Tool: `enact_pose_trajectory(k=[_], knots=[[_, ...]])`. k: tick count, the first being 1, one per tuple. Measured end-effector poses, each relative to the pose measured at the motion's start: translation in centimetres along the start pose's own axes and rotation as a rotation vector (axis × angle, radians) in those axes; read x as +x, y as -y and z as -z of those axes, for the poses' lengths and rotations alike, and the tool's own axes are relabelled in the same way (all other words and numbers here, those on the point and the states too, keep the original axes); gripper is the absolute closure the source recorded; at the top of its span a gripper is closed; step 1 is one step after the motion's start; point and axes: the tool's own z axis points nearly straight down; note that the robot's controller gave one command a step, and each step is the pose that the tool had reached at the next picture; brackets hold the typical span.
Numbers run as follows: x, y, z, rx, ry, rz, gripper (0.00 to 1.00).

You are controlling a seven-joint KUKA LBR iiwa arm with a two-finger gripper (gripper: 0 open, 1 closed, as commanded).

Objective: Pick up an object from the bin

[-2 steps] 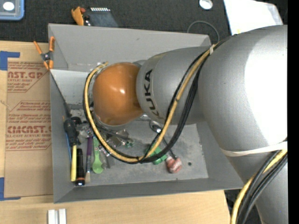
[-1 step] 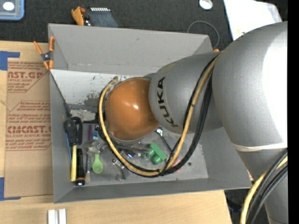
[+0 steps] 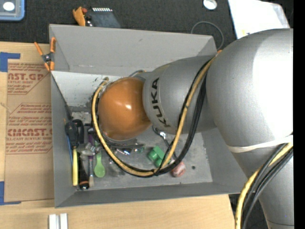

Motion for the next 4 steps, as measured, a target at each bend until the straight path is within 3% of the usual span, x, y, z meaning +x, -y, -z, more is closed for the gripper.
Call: enact_pose_trajectory(k=[1, 2, 4], knots=[[-1.7, 0.1, -0.5, -0.005, -0.006, -0.024, 1.00], [-1.7, 0.1, -0.4, -0.005, -0.006, -0.024, 1.00], [-1.7, 0.1, 4.8, -0.004, -0.006, -0.024, 1.00]])
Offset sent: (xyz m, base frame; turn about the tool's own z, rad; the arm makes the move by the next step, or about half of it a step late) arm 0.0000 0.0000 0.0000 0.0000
